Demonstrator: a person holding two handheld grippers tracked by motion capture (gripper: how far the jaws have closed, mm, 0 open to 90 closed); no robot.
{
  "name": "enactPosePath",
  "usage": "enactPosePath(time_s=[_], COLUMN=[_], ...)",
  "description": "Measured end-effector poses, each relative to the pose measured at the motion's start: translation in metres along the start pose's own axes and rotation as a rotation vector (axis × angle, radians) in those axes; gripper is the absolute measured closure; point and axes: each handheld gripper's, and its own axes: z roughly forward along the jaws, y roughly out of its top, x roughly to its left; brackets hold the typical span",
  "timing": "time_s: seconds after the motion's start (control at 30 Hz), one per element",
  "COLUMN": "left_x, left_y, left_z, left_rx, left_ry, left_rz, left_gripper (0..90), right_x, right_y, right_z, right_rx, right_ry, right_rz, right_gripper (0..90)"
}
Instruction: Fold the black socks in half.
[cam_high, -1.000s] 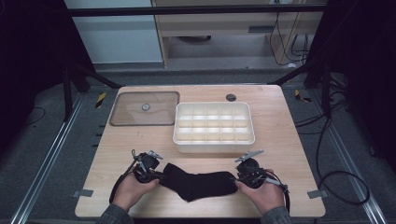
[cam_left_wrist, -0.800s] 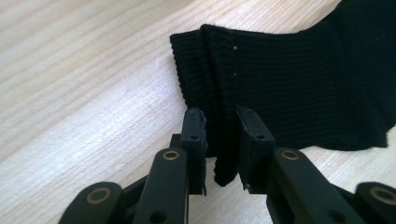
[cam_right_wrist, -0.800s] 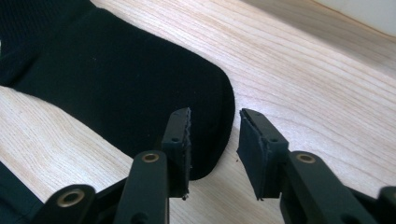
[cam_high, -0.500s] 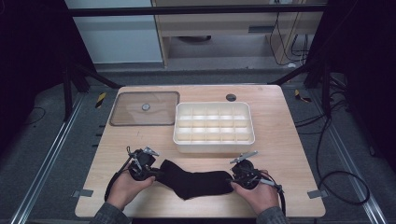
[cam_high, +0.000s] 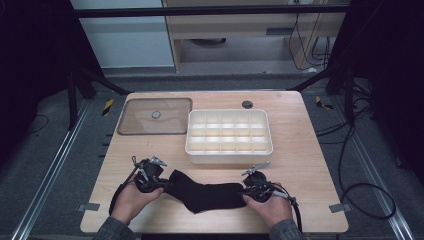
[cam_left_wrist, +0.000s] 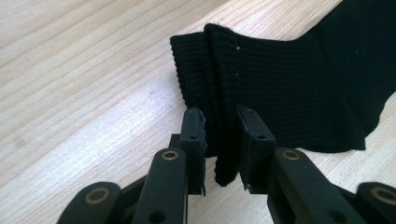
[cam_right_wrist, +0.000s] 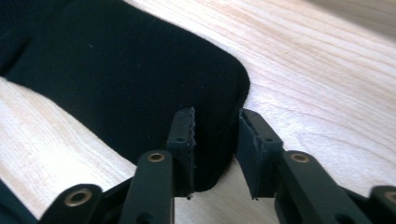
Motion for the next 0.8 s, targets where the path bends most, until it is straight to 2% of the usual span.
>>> enactPosePath(time_s=[0.43, 0.8], left_x=[0.0, -0.008], left_y=[0.009, 0.014], left_z=[-0.021, -0.03], left_rx=[-0.033, -0.048], left_ry=[0.006, -0.004], left_rz=[0.021, 0.047], left_gripper=[73.5, 73.5], right_x=[0.014, 0.022], right_y=[0.004, 0.01], right_z=[0.004, 0.005], right_rx=[0.009, 0.017], right_ry=[0.042, 0.054], right_rz=[-0.033, -0.045], right_gripper=[81.6, 83.6])
